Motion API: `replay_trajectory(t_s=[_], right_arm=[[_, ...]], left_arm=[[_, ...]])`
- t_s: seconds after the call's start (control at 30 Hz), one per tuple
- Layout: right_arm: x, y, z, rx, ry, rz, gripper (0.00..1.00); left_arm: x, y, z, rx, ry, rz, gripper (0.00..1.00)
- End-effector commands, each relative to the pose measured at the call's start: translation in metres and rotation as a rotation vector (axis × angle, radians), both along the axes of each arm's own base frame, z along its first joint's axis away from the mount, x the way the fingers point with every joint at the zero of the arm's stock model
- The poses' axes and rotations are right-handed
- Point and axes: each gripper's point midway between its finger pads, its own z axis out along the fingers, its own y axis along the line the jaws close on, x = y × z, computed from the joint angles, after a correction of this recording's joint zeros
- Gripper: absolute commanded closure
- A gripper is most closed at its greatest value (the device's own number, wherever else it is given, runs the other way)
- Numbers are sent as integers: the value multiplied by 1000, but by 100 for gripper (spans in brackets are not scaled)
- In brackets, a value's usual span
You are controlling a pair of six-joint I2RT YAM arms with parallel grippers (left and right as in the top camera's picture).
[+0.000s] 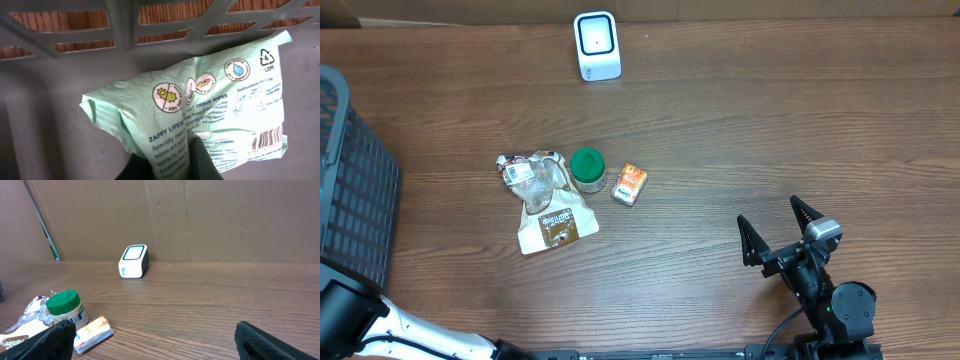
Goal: Scan the item barcode
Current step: 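Reach into the basket and grasp the mint-green wipes packet with the left gripper, then carry the wipes packet and lay it right of the orange packet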
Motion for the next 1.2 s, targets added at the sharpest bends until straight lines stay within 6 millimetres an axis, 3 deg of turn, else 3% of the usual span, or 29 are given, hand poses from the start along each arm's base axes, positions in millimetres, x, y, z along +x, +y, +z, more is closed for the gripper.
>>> replay_trajectory(t_s=[0.0, 0.13, 0.23, 0.4, 0.43, 0.7, 0.83, 0.93, 1.07, 1.17], right_arm=[[1, -1, -1, 8, -3, -8, 0], [1, -1, -1, 8, -3, -8, 0], [1, -1, -1, 8, -3, -8, 0], [1, -1, -1, 8, -3, -8, 0], [1, -1, -1, 8, -3, -8, 0], [1, -1, -1, 8, -3, -8, 0], [1, -1, -1, 8, -3, -8, 0], [1, -1, -1, 8, -3, -8, 0], [1, -1, -1, 8, -3, -8, 0], [1, -1, -1, 8, -3, -8, 0]], left_arm=[[-16, -25, -44, -122, 86, -44, 96], [-11, -26, -17, -116, 34, -17, 96], [-10, -29, 16, -98, -18, 32, 96], [-14, -40, 82, -50, -109, 117, 96], [-13, -47, 108, -28, -159, 111, 96], [6, -98, 228, 77, -448, -88, 96], [22, -152, 288, 109, -613, -288, 96], [33, -200, 311, 87, -673, -415, 96], [52, -270, 316, 45, -661, -633, 96], [66, -332, 301, -25, -596, -832, 96]])
